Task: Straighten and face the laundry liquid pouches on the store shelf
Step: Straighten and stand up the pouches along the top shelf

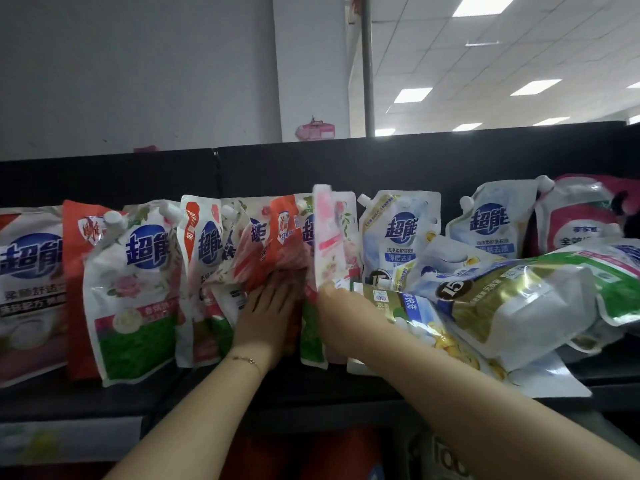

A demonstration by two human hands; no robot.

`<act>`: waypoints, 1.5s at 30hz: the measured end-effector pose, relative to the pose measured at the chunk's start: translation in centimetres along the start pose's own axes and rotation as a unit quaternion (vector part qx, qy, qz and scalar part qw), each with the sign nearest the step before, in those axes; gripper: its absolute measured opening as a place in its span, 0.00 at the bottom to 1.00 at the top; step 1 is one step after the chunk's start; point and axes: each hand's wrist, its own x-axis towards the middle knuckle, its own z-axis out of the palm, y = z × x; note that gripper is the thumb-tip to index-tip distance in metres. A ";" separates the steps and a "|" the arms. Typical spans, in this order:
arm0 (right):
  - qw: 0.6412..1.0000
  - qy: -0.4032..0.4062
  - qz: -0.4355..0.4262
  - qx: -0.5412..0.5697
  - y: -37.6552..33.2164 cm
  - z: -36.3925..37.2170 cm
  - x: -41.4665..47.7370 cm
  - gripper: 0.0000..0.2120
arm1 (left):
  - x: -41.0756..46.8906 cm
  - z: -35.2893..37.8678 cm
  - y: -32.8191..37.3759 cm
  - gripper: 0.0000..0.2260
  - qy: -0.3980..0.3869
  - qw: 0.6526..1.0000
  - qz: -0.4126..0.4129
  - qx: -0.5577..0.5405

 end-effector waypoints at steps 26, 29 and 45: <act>0.983 0.148 -0.104 0.006 4.2 -2.3 -2.7 0.11 | -2.8 -5.8 2.4 0.13 0.132 0.948 0.121 -0.263; 0.978 0.185 -0.100 0.004 5.6 -2.4 -3.7 0.10 | -2.5 -6.7 4.2 0.08 0.107 0.938 0.099 -0.315; 0.980 0.109 -0.159 -0.043 13.2 -1.9 -4.4 0.08 | -0.4 -6.7 14.5 0.31 0.131 0.964 0.117 -0.200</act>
